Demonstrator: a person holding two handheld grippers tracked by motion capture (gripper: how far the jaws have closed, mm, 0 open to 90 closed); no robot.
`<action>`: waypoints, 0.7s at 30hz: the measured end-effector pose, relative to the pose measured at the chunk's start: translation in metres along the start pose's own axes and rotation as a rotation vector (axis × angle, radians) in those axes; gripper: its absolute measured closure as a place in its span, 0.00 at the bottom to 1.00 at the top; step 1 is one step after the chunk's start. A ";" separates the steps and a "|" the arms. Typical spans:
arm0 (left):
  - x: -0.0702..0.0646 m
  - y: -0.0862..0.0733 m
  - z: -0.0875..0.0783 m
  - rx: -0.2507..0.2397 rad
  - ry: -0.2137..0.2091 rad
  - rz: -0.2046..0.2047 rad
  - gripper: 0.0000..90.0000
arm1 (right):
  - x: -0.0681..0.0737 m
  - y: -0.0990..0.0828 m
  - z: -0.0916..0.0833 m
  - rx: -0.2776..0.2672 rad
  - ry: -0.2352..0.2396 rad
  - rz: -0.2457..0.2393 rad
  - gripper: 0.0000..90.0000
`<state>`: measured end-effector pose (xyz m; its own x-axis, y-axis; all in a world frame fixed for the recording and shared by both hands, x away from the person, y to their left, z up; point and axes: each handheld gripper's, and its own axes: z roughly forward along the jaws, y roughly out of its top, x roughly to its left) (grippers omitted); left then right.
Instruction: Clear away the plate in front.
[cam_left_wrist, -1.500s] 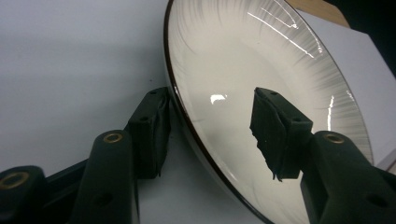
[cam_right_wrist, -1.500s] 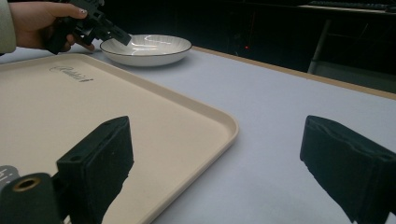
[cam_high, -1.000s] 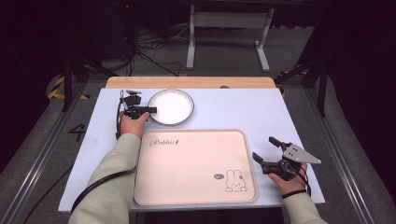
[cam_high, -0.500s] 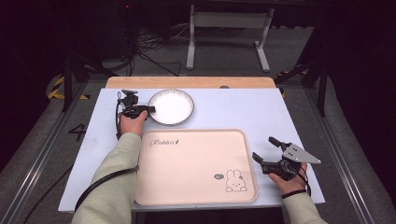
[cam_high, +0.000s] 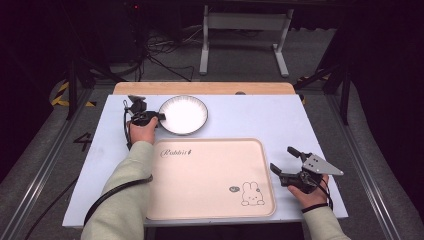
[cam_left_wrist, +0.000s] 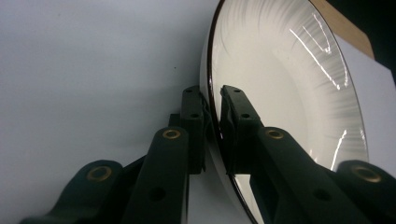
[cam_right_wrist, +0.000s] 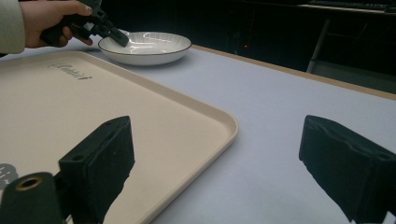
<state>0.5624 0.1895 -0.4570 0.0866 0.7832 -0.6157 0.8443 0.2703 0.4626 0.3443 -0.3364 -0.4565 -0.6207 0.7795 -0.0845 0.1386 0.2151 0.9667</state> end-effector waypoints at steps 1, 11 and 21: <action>-0.002 0.000 -0.001 -0.012 -0.010 -0.006 0.91 | 0.000 0.000 0.000 0.000 0.000 0.001 0.12; -0.013 0.002 -0.011 -0.042 -0.069 0.017 0.92 | 0.000 0.000 0.000 0.001 0.002 -0.006 0.12; -0.033 0.004 -0.023 -0.055 -0.128 0.081 0.90 | 0.000 0.000 0.000 0.001 0.004 -0.002 0.12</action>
<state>0.5508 0.1777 -0.4207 0.2233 0.7268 -0.6495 0.8018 0.2420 0.5464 0.3446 -0.3366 -0.4565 -0.6237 0.7770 -0.0854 0.1381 0.2170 0.9663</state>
